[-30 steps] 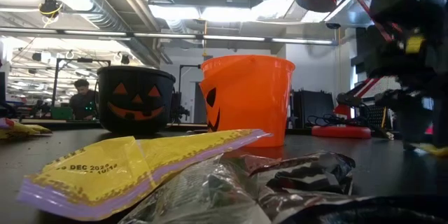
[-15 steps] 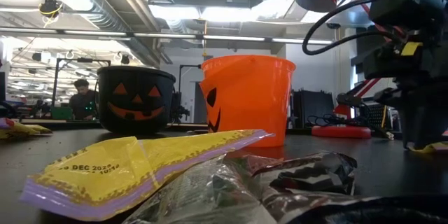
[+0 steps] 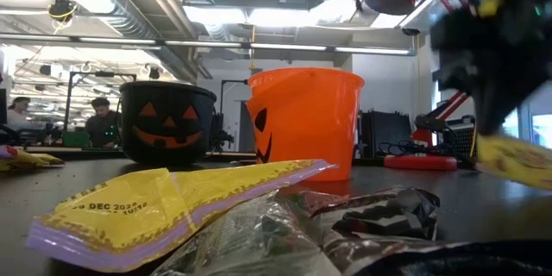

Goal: Sort candy
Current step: Put the yellow candy into the purple bucket

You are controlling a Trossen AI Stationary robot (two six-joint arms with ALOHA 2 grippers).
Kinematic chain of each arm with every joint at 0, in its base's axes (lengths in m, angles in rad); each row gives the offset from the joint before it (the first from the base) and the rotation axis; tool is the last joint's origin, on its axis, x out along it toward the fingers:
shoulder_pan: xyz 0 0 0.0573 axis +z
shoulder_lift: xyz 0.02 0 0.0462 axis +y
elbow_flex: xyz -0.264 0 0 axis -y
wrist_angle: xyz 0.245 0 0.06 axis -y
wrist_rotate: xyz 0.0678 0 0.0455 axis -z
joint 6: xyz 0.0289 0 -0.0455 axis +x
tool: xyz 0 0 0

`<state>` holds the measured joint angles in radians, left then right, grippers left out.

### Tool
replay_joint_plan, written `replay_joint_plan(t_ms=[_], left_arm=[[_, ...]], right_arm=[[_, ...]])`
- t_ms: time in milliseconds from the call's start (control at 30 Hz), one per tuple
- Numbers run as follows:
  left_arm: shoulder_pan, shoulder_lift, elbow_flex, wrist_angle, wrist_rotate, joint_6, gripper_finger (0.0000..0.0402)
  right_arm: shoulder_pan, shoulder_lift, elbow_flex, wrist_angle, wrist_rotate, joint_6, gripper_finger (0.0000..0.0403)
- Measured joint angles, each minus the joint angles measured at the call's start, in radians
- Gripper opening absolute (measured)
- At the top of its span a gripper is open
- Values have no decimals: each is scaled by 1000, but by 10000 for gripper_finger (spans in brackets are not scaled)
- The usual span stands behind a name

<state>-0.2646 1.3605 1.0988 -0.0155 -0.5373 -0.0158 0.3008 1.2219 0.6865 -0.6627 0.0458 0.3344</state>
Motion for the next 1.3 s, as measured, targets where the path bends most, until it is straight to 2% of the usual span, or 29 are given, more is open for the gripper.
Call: replay_joint_plan(t_ms=[367, 600, 900, 1200, 1300], left_arm=[[0, 1, 0, -19, 0, -8, 133], [0, 1, 0, -21, 0, -8, 133], [0, 1, 0, -22, -1, -3, 133], [0, 1, 0, -22, -1, -2, 133], [0, 1, 0, -22, -5, -2, 133]], right_arm=[[1, -2, 322, -239, 25, -56, 1], [32, -19, 442, -317, -31, -78, 1], [214, -68, 469, -131, -221, -73, 0], [344, -67, 463, -171, -222, 103, 0], [364, -67, 463, -170, -218, 109, 0]])
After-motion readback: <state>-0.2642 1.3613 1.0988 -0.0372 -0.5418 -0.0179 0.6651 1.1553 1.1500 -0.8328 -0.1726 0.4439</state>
